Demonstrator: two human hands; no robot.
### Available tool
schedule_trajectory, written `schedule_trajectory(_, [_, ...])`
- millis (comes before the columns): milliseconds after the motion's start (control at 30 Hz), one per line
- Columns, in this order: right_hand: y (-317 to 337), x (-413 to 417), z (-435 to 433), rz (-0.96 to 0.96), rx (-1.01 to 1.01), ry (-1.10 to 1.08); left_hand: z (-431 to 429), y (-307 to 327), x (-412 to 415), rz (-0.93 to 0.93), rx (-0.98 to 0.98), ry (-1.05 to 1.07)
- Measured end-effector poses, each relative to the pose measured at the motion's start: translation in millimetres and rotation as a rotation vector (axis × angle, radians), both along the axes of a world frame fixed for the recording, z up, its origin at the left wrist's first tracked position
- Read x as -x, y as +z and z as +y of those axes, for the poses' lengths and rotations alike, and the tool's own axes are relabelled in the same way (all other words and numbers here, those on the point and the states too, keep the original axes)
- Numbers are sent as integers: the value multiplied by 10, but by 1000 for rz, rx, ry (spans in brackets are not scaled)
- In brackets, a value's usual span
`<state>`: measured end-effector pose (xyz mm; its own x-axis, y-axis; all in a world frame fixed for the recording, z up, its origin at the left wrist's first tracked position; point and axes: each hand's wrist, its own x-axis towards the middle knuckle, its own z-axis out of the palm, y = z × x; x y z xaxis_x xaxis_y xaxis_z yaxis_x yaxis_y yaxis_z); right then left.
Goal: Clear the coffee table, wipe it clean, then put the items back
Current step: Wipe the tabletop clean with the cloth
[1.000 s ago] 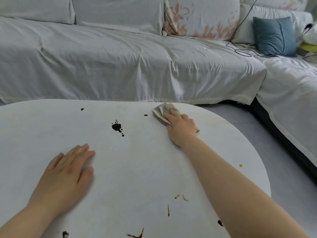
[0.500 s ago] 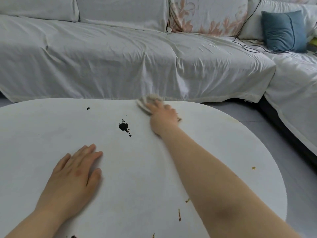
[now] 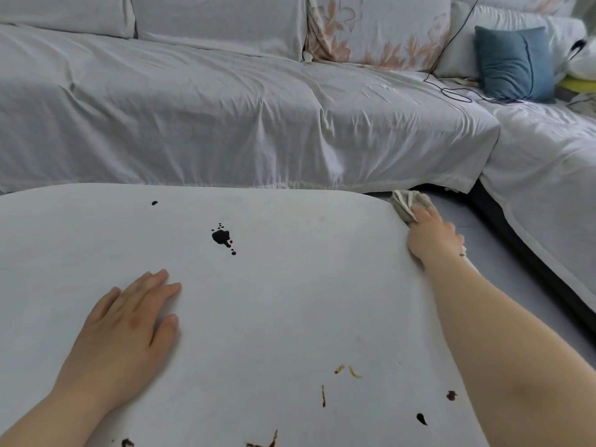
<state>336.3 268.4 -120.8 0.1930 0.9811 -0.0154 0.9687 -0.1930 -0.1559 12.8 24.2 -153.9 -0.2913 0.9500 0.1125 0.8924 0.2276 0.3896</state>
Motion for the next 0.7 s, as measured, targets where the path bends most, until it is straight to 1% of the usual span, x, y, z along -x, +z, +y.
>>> schedule_trajectory(67, [8, 80, -8, 34, -11, -62, 3, 2, -5, 0, 1, 4])
schedule_trajectory(133, [10, 272, -60, 49, -35, -40, 5, 7, -4, 3, 9, 3])
schedule_trajectory(200, [-31, 553, -180, 40, -63, 123, 4, 9, -1, 4, 9, -1])
schedule_trajectory(300, [-138, 843, -337, 27, -76, 467, -1, 19, -9, -3, 6, -6])
schedule_trajectory(333, [-138, 807, -345, 28, -73, 530, -4, 24, -10, -6, 7, -7])
schedule_trajectory(367, [-112, 695, -325, 27, -72, 542, -7, 24, -7, -8, 9, -8])
schedule_trajectory(433, [-68, 321, -260, 0, -85, 434, 0, 22, 1, -11, 8, -9])
schedule_trajectory(500, [-29, -49, -227, -19, -69, 218, 8, 15, 6, -8, 6, -9])
schedule_trajectory(567, [-1, -154, -231, -11, -32, 45, 6, 7, 13, -5, -1, -1])
schedule_trajectory(633, [16, 83, -215, 7, -13, -6, 2, 19, 6, -14, -7, 2])
schedule_trajectory(667, [21, 282, -219, 15, -13, 20, 2, 35, -3, -13, 0, -3])
schedule_trajectory(700, [23, 523, -245, 21, -19, 92, 2, 51, -10, -12, 8, -6])
